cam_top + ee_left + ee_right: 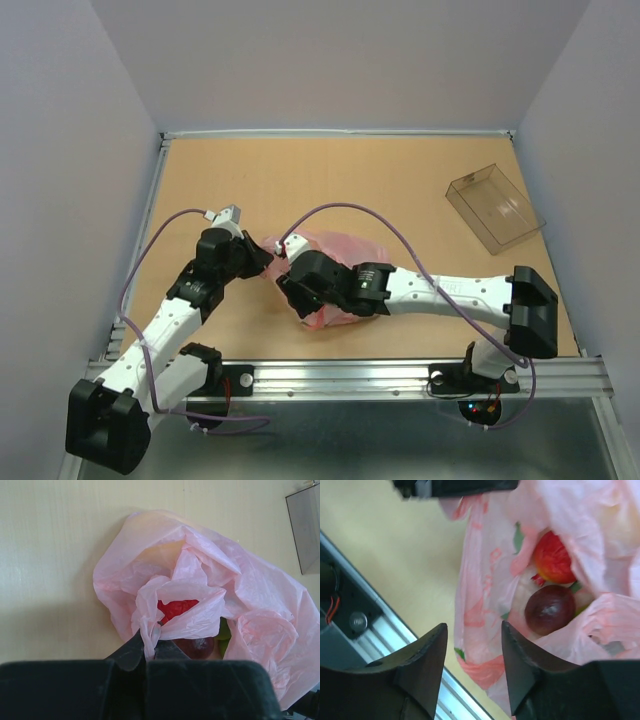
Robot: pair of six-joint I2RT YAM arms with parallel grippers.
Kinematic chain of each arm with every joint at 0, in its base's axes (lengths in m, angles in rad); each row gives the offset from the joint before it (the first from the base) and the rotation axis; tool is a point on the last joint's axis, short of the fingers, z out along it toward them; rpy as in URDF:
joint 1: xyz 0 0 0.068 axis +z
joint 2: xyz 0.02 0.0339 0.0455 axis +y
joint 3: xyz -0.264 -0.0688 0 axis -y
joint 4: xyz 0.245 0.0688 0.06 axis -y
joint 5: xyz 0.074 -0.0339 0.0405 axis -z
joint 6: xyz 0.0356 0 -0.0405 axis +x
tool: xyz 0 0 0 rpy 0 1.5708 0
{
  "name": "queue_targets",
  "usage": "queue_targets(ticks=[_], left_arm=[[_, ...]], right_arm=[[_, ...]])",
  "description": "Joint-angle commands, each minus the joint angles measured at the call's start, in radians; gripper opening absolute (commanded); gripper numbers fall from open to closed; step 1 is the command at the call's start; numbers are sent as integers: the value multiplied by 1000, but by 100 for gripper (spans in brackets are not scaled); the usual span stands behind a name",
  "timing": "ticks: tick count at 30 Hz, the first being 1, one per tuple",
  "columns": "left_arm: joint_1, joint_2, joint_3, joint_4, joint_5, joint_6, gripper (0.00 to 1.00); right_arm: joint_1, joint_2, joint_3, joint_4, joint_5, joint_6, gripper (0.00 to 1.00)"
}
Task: Untie the knot of the plastic bag and take out the fruit
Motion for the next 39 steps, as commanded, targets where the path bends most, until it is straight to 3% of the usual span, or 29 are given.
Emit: queue_targets(ticks=[1, 3, 10, 19, 22, 26, 28, 33, 35, 39], left_arm=[[-8, -29, -13, 19, 20, 30, 0], [-9, -32, -14, 21, 22, 30, 0], [-17, -33, -19, 24, 20, 35, 0], [-35, -26, -25, 33, 13, 33, 0], [-37, -29, -27, 35, 8, 35, 0], [-38, -27, -28, 33, 8, 33, 0], [-40, -24, -25, 33, 8, 35, 0], [-40, -21, -21, 33, -1, 38, 0], [-41, -15, -16, 35, -15, 42, 0], [-41, 19, 27, 36, -58, 65, 0]], right_arm=[[-31, -15, 32, 10, 150, 40, 50], [-57, -1, 10, 10, 161, 77, 45], [-100, 73, -28, 11, 167, 111, 45], [-125, 154, -96, 28, 130, 140, 66], [-124, 159, -120, 29, 147, 168, 77], [-124, 165, -149, 51, 150, 186, 77], [-124, 163, -160, 65, 142, 186, 74], [-124, 110, -139, 85, 132, 165, 34], [-124, 77, -113, 85, 119, 139, 27], [-125, -34, -50, 83, 130, 73, 22]])
